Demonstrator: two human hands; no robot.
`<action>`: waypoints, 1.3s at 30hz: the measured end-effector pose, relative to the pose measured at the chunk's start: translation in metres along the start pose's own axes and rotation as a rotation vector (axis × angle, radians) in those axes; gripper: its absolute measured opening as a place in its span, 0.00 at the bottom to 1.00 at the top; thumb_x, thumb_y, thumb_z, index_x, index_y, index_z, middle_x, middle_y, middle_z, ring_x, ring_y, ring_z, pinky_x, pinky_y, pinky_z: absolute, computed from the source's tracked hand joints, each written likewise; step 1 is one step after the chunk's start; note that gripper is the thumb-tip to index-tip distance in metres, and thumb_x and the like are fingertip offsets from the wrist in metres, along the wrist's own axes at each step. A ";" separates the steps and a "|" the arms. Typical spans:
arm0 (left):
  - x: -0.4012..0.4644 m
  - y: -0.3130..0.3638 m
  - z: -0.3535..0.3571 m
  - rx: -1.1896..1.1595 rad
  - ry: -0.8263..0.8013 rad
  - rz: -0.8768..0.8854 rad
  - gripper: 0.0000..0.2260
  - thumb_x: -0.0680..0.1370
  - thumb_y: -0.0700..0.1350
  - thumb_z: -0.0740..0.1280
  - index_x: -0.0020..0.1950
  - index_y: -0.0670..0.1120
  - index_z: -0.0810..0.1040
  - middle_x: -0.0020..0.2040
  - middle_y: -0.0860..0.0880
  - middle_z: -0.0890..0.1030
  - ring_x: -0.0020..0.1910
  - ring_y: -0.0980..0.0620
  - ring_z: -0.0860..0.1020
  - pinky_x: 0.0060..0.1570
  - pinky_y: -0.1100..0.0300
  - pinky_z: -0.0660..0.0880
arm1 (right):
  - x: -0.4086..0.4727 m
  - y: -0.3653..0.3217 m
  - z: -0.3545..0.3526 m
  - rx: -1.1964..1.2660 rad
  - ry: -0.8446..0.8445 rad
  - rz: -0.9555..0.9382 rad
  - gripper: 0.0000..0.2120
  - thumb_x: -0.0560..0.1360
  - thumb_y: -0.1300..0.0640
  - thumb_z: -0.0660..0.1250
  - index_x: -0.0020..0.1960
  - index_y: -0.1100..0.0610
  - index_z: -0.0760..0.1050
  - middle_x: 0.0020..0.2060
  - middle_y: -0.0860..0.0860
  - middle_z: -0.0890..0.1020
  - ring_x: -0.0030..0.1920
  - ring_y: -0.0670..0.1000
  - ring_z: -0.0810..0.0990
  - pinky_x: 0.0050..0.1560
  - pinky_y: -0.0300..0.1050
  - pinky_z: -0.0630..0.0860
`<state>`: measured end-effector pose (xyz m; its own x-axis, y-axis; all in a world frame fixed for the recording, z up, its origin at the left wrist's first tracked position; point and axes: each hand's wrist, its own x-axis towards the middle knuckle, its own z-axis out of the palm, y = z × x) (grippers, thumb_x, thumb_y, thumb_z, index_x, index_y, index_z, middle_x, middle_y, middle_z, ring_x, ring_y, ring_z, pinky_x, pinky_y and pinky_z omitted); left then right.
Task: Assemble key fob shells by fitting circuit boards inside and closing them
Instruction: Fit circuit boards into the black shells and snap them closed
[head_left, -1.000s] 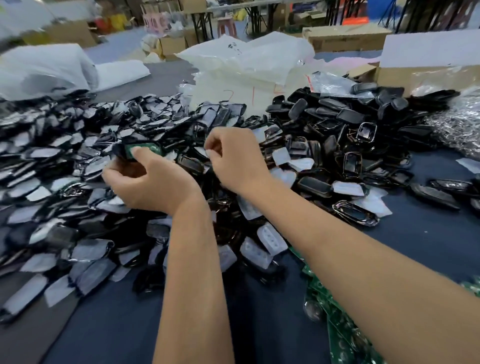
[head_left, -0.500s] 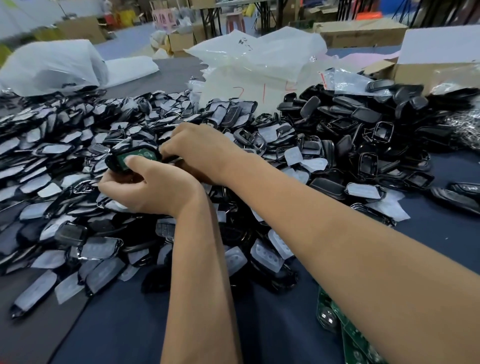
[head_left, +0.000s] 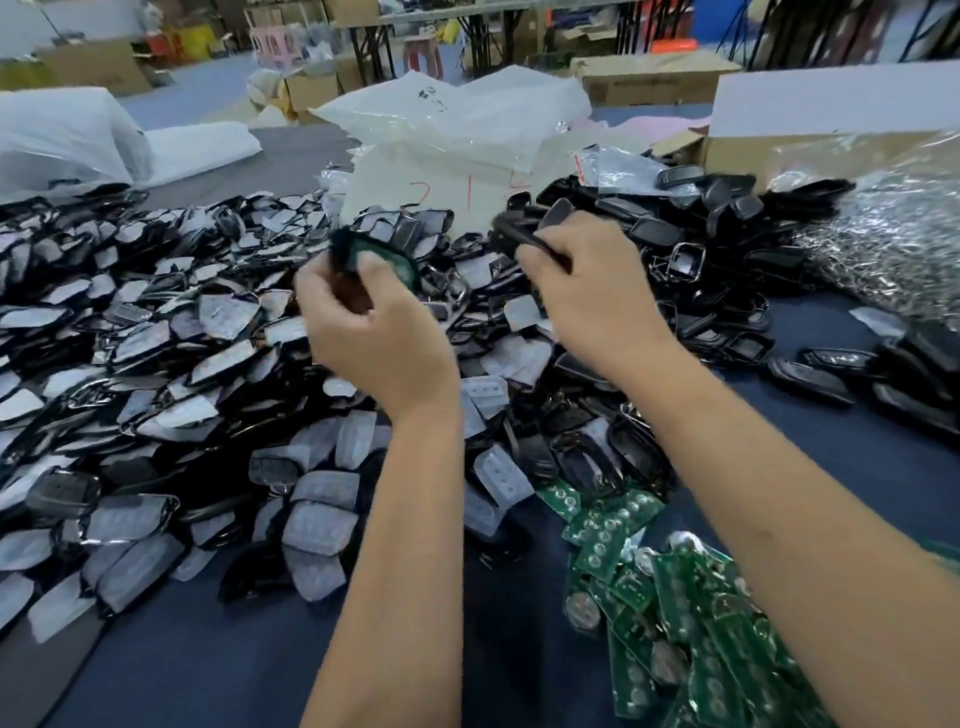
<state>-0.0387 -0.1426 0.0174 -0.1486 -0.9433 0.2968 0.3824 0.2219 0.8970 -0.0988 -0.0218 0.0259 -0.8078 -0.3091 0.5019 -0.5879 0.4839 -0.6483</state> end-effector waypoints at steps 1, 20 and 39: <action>-0.011 -0.003 0.006 0.034 -0.206 -0.054 0.04 0.79 0.41 0.67 0.46 0.48 0.78 0.43 0.49 0.82 0.43 0.42 0.81 0.48 0.44 0.81 | -0.008 0.013 -0.016 0.088 0.046 0.118 0.20 0.82 0.56 0.66 0.33 0.59 0.70 0.31 0.50 0.69 0.33 0.48 0.65 0.37 0.47 0.59; -0.112 -0.028 0.017 0.146 -1.223 0.121 0.06 0.81 0.42 0.71 0.55 0.48 0.87 0.48 0.54 0.87 0.48 0.55 0.84 0.50 0.51 0.82 | -0.102 0.081 -0.096 0.306 -0.099 0.282 0.20 0.77 0.56 0.68 0.31 0.61 0.63 0.30 0.48 0.65 0.32 0.46 0.64 0.37 0.44 0.62; -0.116 -0.033 0.016 0.069 -1.269 -0.260 0.05 0.83 0.37 0.66 0.51 0.42 0.81 0.44 0.48 0.84 0.39 0.55 0.85 0.47 0.52 0.84 | -0.104 0.088 -0.085 0.980 0.198 0.571 0.09 0.82 0.65 0.67 0.54 0.60 0.86 0.49 0.55 0.88 0.49 0.52 0.85 0.52 0.47 0.82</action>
<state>-0.0483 -0.0364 -0.0417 -0.9806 -0.0779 0.1801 0.1704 0.1166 0.9784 -0.0625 0.1223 -0.0350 -0.9971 -0.0740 0.0167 0.0110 -0.3588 -0.9333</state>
